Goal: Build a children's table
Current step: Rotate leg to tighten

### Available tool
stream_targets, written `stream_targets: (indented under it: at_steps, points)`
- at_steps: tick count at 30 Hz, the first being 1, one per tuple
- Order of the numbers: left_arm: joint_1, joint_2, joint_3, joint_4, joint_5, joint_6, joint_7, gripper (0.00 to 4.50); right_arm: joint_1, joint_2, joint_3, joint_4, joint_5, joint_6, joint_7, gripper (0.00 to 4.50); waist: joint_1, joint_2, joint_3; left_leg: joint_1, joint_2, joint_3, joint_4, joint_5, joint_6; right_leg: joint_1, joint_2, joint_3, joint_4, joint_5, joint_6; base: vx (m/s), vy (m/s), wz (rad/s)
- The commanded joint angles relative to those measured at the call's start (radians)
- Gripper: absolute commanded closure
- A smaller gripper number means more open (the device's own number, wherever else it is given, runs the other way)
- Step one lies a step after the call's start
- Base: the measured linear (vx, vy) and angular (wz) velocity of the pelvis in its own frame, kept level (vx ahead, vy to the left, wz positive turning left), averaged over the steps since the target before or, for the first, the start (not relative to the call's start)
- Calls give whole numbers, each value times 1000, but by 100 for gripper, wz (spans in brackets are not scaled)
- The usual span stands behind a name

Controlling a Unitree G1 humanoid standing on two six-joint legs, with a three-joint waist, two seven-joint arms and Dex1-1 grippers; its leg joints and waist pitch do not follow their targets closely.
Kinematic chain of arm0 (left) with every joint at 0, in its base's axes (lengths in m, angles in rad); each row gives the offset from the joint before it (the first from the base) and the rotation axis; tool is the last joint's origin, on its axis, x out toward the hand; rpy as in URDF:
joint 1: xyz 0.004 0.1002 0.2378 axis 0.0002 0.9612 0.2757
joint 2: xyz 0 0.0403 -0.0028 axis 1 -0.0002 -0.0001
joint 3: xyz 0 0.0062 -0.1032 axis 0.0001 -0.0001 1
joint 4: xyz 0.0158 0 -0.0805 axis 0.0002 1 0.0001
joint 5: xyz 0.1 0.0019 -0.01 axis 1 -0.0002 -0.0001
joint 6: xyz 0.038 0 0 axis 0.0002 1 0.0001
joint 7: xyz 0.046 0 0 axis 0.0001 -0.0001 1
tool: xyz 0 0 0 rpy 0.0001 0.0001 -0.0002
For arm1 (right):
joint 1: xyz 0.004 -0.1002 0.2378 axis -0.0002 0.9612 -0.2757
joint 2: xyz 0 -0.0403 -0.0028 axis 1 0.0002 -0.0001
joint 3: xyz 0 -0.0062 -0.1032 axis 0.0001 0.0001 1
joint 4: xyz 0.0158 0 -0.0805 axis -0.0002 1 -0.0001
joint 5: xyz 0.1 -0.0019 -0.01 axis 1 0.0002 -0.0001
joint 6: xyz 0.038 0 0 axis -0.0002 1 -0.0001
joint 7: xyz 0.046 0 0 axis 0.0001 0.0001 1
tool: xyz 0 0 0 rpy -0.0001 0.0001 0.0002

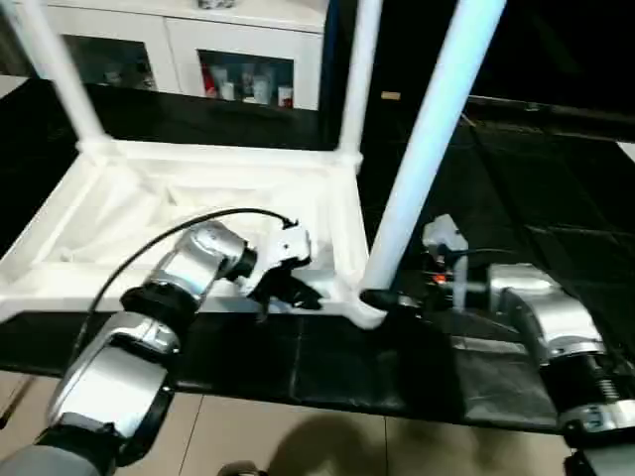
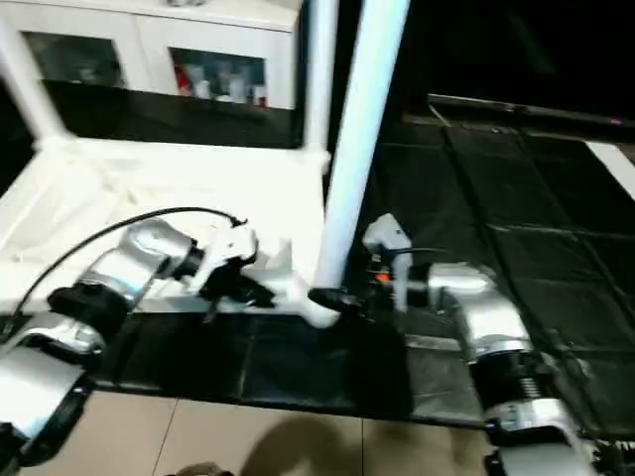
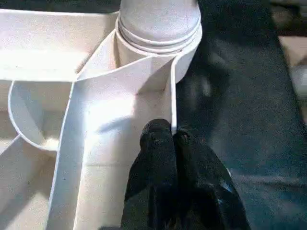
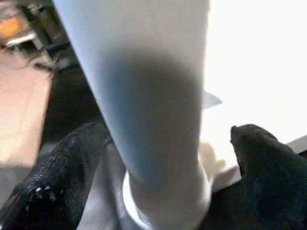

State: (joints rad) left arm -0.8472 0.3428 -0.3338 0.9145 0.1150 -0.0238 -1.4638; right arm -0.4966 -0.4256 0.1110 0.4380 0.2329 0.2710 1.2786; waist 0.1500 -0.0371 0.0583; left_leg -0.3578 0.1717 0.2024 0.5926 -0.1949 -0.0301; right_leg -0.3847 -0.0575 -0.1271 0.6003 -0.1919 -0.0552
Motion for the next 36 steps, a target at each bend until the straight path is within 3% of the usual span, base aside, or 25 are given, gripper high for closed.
stream_targets:
  at_steps: [1, 4, 13, 28, 33, 36]
  points:
    - [-5, 0, -25, -44, -9, -40, -69, 450, 15, -26, 32, -15, -11, -39, 68, 3, -4, 4, -69, 14, 91, -39, -61, -115, 56, 55, -136, 83, -73, -180, -153, 0, 0, 0]
    - [0, 6, -28, -55, -8, -50, -88, 450, 14, -33, 43, -8, -10, -54, 99, 3, -3, 3, -70, 13, 90, -40, -61, -112, 58, 54, -136, 83, -75, -197, -142, 0, 0, 0]
    - [34, 8, -48, -114, -17, -46, -123, 450, -16, 0, 33, 43, 14, -63, 113, 78, -3, 0, -71, 13, 92, -40, -61, -97, 59, 52, -135, 82, -69, -175, -160, 0, 0, 0]
    - [47, 16, -42, -141, -19, -34, -112, 450, -56, 13, 48, 126, 17, -79, 155, 202, -5, -6, -71, 12, 90, -38, -59, -87, 67, 50, -133, 81, -72, -226, -134, 0, 0, 0]
    - [52, -6, -17, -128, -21, 25, -36, 450, -41, 43, 30, 97, 30, -20, 88, 238, -9, -8, -69, 12, 91, -38, -60, -88, 62, 50, -132, 81, -72, -230, -135, 0, 0, 0]
    - [45, -33, -1, -107, -16, 63, 37, 450, -29, 64, 26, 80, 10, -6, 9, 244, -11, -7, -66, 14, 89, -40, -61, -110, 47, 49, -135, 81, -79, -281, -122, 0, 0, 0]
